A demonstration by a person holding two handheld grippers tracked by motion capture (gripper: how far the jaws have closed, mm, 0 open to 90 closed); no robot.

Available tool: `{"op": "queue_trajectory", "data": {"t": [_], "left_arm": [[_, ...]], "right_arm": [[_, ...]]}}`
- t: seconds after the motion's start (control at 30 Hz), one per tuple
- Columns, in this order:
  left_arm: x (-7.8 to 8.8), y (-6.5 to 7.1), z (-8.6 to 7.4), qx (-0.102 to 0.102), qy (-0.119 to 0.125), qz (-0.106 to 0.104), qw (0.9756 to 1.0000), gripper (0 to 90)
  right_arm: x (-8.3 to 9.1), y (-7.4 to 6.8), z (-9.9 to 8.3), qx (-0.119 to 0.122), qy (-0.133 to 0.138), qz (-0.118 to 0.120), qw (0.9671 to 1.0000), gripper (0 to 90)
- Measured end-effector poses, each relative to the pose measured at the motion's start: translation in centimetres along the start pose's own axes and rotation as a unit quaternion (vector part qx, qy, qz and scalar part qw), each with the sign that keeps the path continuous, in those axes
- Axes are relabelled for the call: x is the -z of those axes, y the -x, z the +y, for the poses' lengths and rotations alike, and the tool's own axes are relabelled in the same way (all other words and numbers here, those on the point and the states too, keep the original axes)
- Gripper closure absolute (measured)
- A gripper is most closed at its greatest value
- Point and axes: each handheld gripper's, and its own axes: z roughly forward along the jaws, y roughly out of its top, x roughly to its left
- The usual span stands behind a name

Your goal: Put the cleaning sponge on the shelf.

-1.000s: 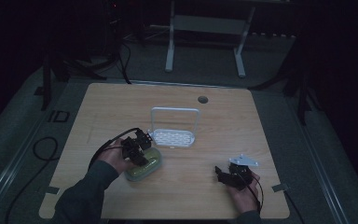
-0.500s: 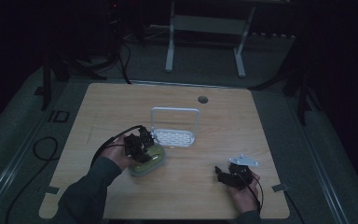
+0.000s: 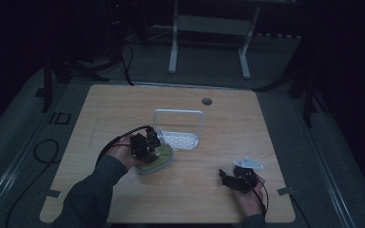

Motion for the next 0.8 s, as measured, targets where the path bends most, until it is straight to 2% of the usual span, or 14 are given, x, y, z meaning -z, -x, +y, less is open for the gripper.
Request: {"op": "queue_trajectory", "data": {"t": [0.3,0.6,0.8], "left_arm": [[0.2,-0.1,0.7,-0.013,0.008,0.004,0.9999,71.6],[0.5,-0.3,1.3,-0.026,0.005,0.008,0.9996,71.6],[0.9,-0.7,1.8,-0.037,0.012,0.010,0.9992,71.6]], "right_arm": [[0.0,0.0,0.0,0.000,0.000,0.000,1.0000,28.1],[0.0,0.0,0.0,0.000,0.000,0.000,1.0000,28.1],[0.0,0.0,0.0,0.000,0.000,0.000,1.0000,28.1]]}}
